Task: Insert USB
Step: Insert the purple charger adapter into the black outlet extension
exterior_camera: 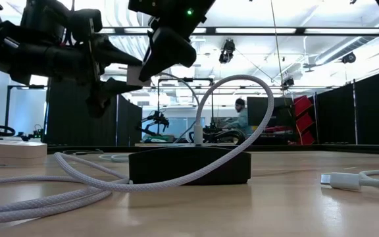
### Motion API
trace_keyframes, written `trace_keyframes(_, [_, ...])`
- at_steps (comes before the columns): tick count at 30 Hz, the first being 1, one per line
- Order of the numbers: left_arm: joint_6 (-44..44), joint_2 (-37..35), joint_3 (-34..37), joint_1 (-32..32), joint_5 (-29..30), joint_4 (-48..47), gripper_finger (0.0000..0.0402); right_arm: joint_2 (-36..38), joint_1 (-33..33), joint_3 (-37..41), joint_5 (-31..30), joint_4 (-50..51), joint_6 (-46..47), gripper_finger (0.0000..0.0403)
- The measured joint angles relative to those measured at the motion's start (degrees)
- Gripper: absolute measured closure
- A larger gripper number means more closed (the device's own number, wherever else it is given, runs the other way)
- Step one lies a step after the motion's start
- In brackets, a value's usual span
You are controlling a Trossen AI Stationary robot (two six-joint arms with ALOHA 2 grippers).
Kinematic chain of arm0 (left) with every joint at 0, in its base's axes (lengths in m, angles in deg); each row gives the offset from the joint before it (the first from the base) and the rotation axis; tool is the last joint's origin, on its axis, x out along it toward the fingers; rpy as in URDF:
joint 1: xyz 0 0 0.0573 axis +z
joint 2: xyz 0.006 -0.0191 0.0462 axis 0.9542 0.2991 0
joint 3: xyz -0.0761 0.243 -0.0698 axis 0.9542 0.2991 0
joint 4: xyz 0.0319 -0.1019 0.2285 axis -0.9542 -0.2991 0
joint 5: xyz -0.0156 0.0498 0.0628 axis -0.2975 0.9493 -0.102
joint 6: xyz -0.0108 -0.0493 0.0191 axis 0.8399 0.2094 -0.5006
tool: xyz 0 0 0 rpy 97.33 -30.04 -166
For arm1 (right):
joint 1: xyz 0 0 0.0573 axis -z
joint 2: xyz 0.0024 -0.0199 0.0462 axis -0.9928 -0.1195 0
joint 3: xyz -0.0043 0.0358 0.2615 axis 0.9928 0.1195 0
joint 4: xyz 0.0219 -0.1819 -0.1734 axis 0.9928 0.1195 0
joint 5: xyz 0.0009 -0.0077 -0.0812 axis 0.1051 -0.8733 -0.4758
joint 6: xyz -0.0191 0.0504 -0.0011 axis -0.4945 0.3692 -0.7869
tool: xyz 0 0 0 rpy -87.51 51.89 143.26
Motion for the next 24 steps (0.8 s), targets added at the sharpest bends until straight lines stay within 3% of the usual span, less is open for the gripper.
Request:
trace_keyframes(17, [-5.89,-0.51,0.04,0.04,-1.48,0.20,0.0208,0.30,-0.66,-0.09,0.69,0.40,-1.46,0.0288])
trace_keyframes(19, [-6.94,-0.83,0.04,0.04,-2.74,0.34,0.0208,0.67,-0.68,-0.13,1.05,0.69,-1.43,0.0271])
trace_keyframes(24, [-8.51,-1.80,0.14,0.04,-5.65,0.47,0.0208,1.26,-0.81,-0.08,3.38,1.88,-1.19,0.0187])
